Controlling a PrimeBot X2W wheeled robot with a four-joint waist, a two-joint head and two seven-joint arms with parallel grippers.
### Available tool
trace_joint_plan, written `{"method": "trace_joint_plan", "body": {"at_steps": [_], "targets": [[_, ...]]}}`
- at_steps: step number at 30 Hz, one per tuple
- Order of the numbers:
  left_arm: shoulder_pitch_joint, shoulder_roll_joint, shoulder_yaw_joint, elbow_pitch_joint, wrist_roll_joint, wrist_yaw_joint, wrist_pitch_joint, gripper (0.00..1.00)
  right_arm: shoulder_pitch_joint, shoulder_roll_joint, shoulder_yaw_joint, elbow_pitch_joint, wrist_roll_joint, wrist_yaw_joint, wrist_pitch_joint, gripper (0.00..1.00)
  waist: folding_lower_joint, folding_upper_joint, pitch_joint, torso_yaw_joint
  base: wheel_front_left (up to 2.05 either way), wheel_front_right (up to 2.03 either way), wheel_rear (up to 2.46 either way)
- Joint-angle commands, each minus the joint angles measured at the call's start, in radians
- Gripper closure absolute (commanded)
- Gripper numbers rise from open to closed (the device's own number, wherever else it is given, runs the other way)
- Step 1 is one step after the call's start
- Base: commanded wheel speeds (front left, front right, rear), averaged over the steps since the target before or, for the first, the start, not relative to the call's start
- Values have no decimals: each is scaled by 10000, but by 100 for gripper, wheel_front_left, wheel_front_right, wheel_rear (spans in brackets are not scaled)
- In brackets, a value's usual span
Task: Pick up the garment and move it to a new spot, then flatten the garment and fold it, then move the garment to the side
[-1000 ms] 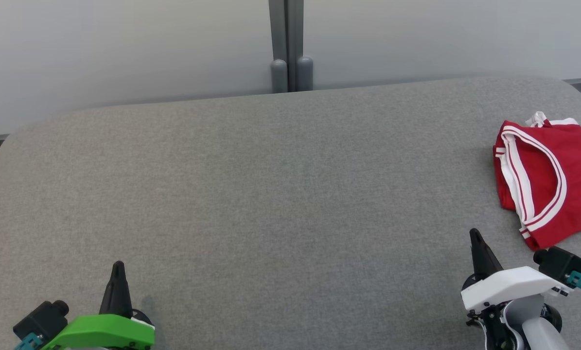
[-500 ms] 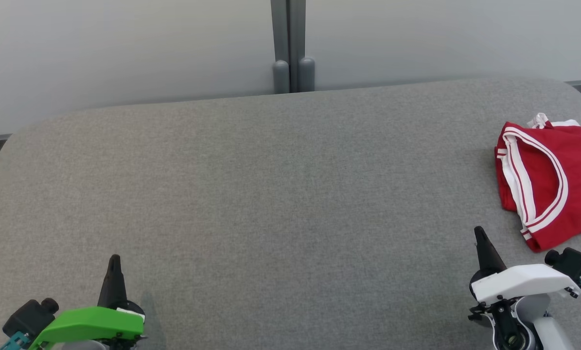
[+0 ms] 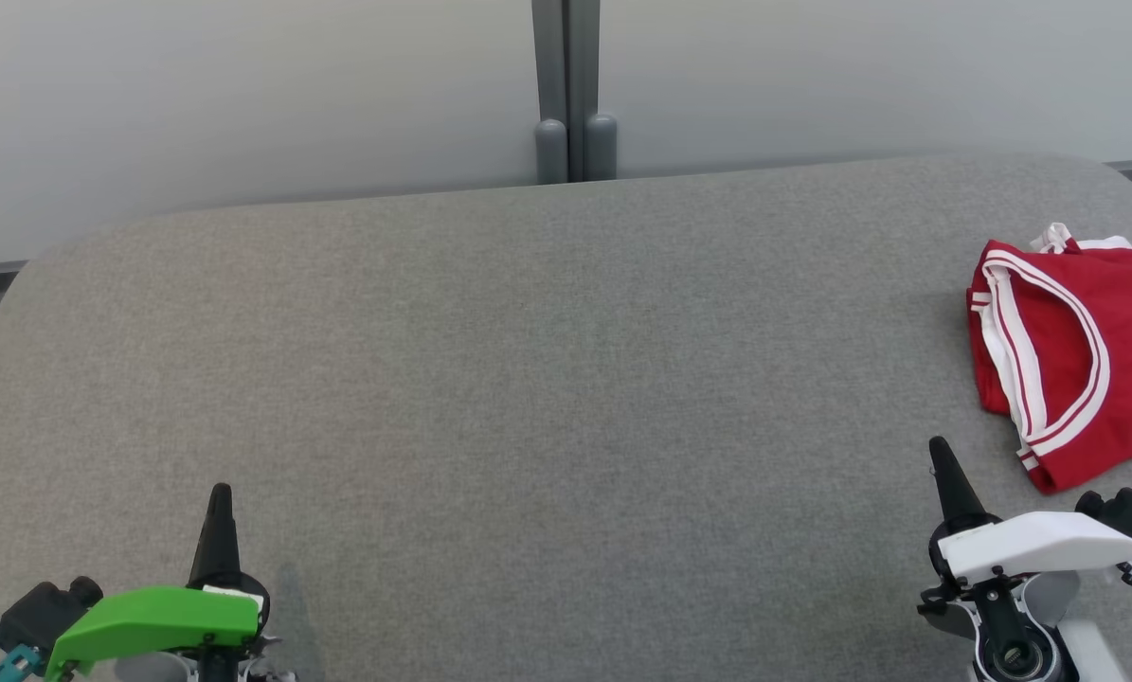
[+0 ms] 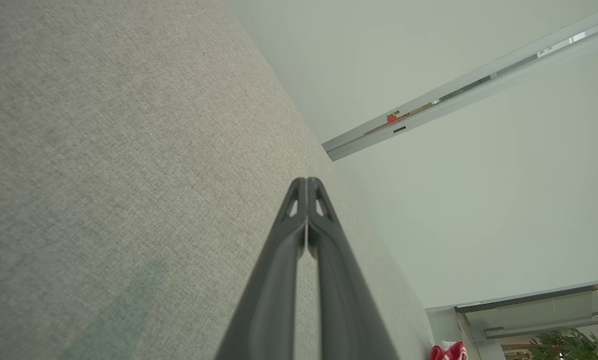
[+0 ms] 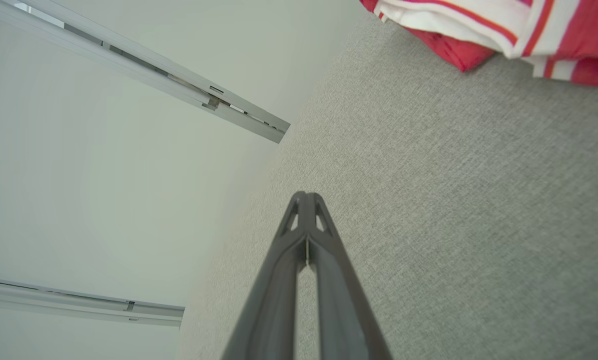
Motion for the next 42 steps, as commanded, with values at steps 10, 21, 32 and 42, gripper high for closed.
{"method": "trace_joint_plan", "body": {"at_steps": [10, 21, 32, 42], "targets": [[-353, 80, 133, -195, -1154, 45, 301, 100, 18, -65, -143, -273, 1195, -6, 307, 100, 0, 0, -20, 34, 0, 0, 0], [-435, 87, 209, -266, -2138, 60, 569, 100, 59, -72, -243, -405, 2231, -7, 564, 100, 0, 0, -42, 71, 0, 0, 0], [-529, 91, 283, -324, -3041, 81, 811, 100, 99, -80, -336, -525, 3157, -8, 806, 100, 0, 0, -63, 106, 0, 0, 0], [-601, 96, 342, -387, -3800, 91, 1008, 100, 129, -86, -407, -626, 3942, -9, 1002, 100, 0, 0, -82, 139, 0, 0, 0]]}}
